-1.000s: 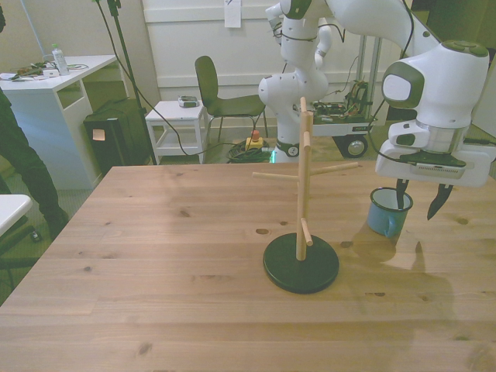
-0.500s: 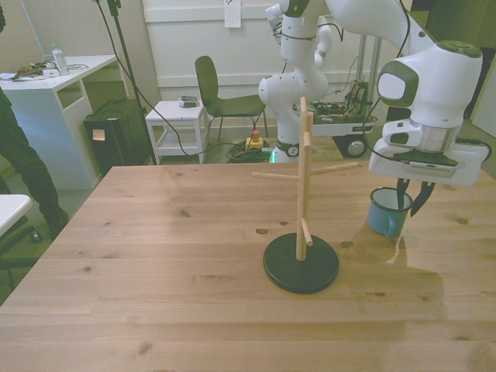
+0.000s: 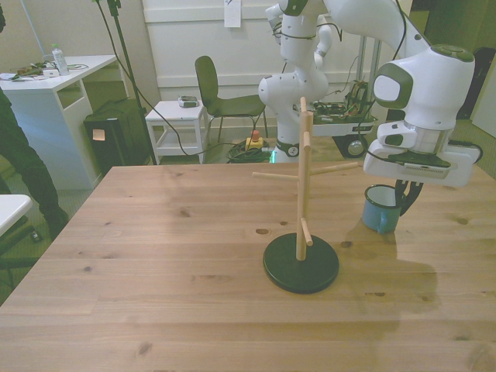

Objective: Hang the mug

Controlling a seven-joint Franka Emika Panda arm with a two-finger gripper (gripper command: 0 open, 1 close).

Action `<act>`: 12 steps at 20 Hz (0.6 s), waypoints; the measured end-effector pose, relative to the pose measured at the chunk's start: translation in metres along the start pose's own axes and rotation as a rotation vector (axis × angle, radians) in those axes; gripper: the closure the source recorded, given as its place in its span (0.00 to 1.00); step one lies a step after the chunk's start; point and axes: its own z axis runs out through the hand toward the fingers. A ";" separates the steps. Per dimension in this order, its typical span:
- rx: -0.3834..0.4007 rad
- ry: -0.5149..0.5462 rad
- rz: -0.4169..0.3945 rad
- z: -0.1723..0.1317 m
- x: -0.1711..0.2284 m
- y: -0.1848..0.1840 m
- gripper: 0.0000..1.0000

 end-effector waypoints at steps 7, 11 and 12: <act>0.014 0.027 -0.106 -0.034 0.022 0.028 1.00; 0.033 0.050 -0.176 -0.069 0.044 0.047 1.00; 0.042 0.057 -0.188 -0.078 0.049 0.050 1.00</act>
